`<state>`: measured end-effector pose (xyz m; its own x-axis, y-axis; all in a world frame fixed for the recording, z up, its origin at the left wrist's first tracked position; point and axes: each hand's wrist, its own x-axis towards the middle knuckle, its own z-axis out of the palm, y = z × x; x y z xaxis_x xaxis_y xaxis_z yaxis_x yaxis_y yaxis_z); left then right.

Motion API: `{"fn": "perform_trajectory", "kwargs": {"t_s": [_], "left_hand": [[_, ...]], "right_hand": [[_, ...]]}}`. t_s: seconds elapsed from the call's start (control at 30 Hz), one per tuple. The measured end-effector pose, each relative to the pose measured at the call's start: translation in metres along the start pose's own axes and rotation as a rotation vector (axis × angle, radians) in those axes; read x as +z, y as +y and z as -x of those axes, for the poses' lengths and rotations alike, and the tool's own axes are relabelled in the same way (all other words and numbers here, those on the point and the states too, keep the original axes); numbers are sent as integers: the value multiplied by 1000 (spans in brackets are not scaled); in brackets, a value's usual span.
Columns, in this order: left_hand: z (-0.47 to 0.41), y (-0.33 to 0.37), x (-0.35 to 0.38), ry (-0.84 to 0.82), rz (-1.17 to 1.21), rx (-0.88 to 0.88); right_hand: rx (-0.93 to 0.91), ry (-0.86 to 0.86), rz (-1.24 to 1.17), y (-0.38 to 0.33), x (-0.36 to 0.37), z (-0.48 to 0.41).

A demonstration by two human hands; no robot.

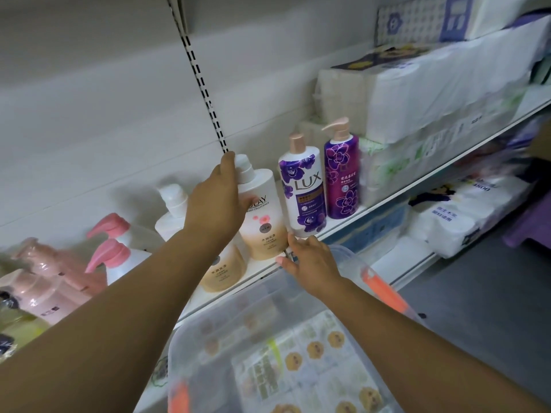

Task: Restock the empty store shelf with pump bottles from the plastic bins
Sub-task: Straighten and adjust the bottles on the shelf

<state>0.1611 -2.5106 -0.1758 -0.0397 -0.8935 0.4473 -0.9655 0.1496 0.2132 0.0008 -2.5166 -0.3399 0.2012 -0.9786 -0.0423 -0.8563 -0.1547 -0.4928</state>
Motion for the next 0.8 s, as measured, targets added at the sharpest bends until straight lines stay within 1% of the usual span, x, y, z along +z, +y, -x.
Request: {"fn": "perform_trajectory", "kwargs": {"t_s": [0.37,0.53,0.6,0.67,0.73,0.8], "left_hand": [[4,3,3,8,14,-42],[5,8,-1,-39,83,-72],[3,12,-3,-41,110,-96],[1,15,-3,17,74,-95],[-4,20,-3,93,11,-64],[-11,28,-3,109,-36,-20]], "right_hand": [[-2,-3,9,-3,1,0],[4,-10,-111,1,-4,-1],[27,42,-199,5,-6,0],[84,152,-235,9,-9,2],[147,238,-264,17,-13,2],[184,276,-328,24,-18,1]]}}
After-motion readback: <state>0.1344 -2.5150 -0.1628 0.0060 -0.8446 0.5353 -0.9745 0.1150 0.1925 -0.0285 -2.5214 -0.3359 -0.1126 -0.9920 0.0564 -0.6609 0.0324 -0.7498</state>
